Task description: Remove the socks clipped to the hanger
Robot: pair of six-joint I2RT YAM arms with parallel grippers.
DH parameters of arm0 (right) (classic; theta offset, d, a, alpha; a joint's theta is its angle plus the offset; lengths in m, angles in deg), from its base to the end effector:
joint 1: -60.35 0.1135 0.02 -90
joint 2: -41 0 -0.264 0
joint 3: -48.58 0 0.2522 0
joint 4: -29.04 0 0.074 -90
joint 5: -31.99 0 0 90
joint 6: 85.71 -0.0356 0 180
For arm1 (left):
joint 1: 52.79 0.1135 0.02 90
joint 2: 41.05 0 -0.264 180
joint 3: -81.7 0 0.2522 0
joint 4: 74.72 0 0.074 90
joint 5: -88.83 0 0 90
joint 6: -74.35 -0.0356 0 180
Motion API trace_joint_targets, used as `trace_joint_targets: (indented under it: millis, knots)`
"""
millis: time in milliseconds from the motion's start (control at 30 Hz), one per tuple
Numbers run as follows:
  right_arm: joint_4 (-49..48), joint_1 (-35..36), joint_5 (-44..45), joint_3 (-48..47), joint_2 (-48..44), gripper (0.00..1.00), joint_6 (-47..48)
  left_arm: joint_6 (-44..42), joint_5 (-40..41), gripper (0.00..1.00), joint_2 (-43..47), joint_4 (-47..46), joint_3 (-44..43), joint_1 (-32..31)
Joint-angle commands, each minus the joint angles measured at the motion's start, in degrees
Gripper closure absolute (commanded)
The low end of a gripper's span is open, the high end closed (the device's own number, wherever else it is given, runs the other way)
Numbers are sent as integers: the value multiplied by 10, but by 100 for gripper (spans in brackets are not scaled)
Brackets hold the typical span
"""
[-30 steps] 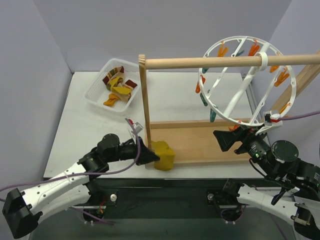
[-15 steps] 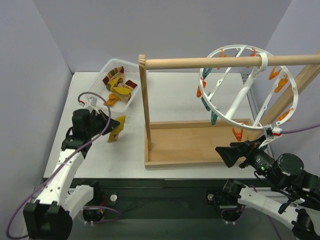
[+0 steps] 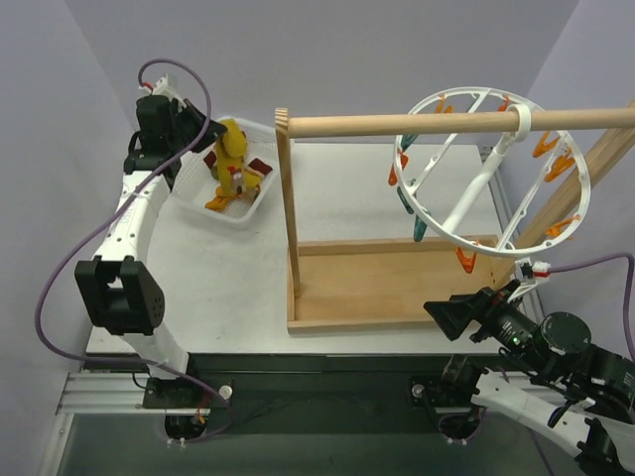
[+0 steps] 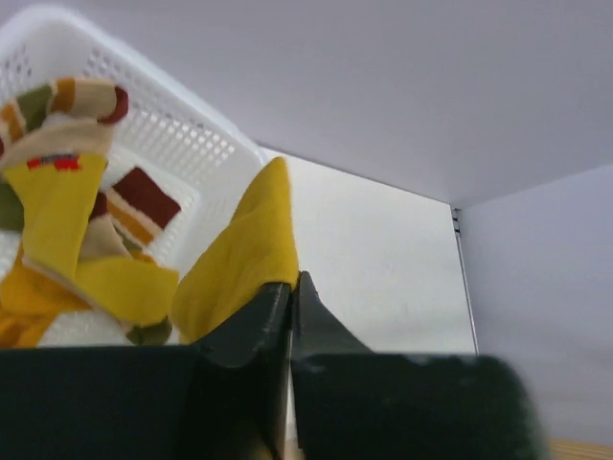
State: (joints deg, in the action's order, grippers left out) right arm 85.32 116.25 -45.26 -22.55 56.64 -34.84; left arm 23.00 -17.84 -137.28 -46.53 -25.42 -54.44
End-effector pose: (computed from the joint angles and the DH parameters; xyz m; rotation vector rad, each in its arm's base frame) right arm 0.0162 0.0100 0.3910 -0.0622 1.6985 1.1013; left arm 0.3991 -0.0217 0.3914 -0.4126 1.8851 -0.7503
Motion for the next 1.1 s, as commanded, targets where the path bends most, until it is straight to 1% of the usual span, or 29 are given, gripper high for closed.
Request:
trace_joint_targets:
  millis: [0, 33, 67, 100, 133, 167, 200, 233, 267, 300, 333, 367, 400, 500, 533, 600, 633, 667, 733, 767, 800, 833, 867, 900, 933, 967, 1000, 1033, 1067]
  knots:
    - [-11, -4, -7, 18, -16, 9, -23, 10, 2, 68, -90, 68, -138, 4]
    - [-13, -4, -9, 25, -19, 9, -29, 13, 7, 58, -101, 101, -166, 4]
    - [-14, -4, -10, 29, -24, 9, -31, 12, 11, 49, -108, 114, -170, 2]
    - [-13, -4, -10, 32, -27, 9, -34, 11, 20, 27, -107, 123, -165, 1]
    - [-14, -4, -11, 36, -32, 9, -38, 7, 31, 9, -98, 118, -130, -3]
    - [-14, -4, -10, 48, -41, 9, -42, -1, 46, 3, -85, 109, -99, -7]
    - [-14, -5, -9, 55, -45, 9, -47, -2, 58, 3, -50, 77, -69, -14]
    - [-17, -5, -9, 64, -49, 8, -53, -2, 65, 2, -30, 60, -3, -17]
    - [-18, -4, -11, 80, -55, 9, -57, 2, 63, 2, 8, 43, 25, -19]
    - [-21, -4, -13, 91, -59, 9, -62, 5, 59, 3, 26, 23, 50, -22]
    - [-27, -5, -14, 100, -61, 9, -67, 8, 56, 3, 45, 15, 100, -25]
    - [-34, -5, -16, 109, -67, 9, -74, 5, 51, 3, 83, 4, 121, -30]
    - [-41, -5, -18, 130, -70, 8, -76, 0, 44, 3, 100, -15, 143, -43]
    - [-79, -5, -19, 170, -80, 8, -89, -23, 36, 3, 158, -12, 193, -83]
    - [-93, -5, -16, 179, -83, 8, -92, -27, 18, 3, 172, -11, 203, -93]
    - [-103, -4, -10, 198, -83, 8, -103, -25, -3, 3, 217, -30, 257, -112]
    - [-117, -4, -9, 205, -83, 8, -106, -18, -18, 2, 234, -44, 286, -128]
    - [-126, -4, -7, 212, -82, 8, -111, -14, -45, 3, 268, -62, 336, -136]
    - [-155, -4, -4, 235, -82, 8, -117, 9, -68, 3, 302, -113, 393, -156]
    - [-165, -4, -1, 244, -82, 8, -122, 14, -90, 3, 334, -165, 448, -164]
    - [-181, -4, 3, 257, -82, 8, -125, 19, -99, 2, 350, -184, 470, -173]
    - [-190, -4, 11, 267, -85, 8, -130, 32, -107, 3, 376, -199, 491, -198]
    - [-197, -4, 29, 276, -89, 8, -135, 39, -126, 3, 389, -238, 517, -211]
    - [-215, -4, 39, 287, -93, 8, -151, 48, -129, 3, 404, -260, 562, -229]
    - [-223, -4, 51, 312, -104, 7, -159, 68, -126, 3, 436, -278, 589, -247]
    - [-230, -4, 71, 326, -110, 6, -170, 79, -122, 3, 452, -328, 613, -289]
    - [-246, -5, 79, 341, -117, 3, -184, 90, -113, 2, 468, -354, 664, -308]
    - [-254, -4, 84, 366, -127, 2, -191, 112, -107, 3, 495, -374, 685, -325]
    - [-260, -4, 89, 379, -131, 2, -198, 126, -102, 3, 509, -419, 707, -362]
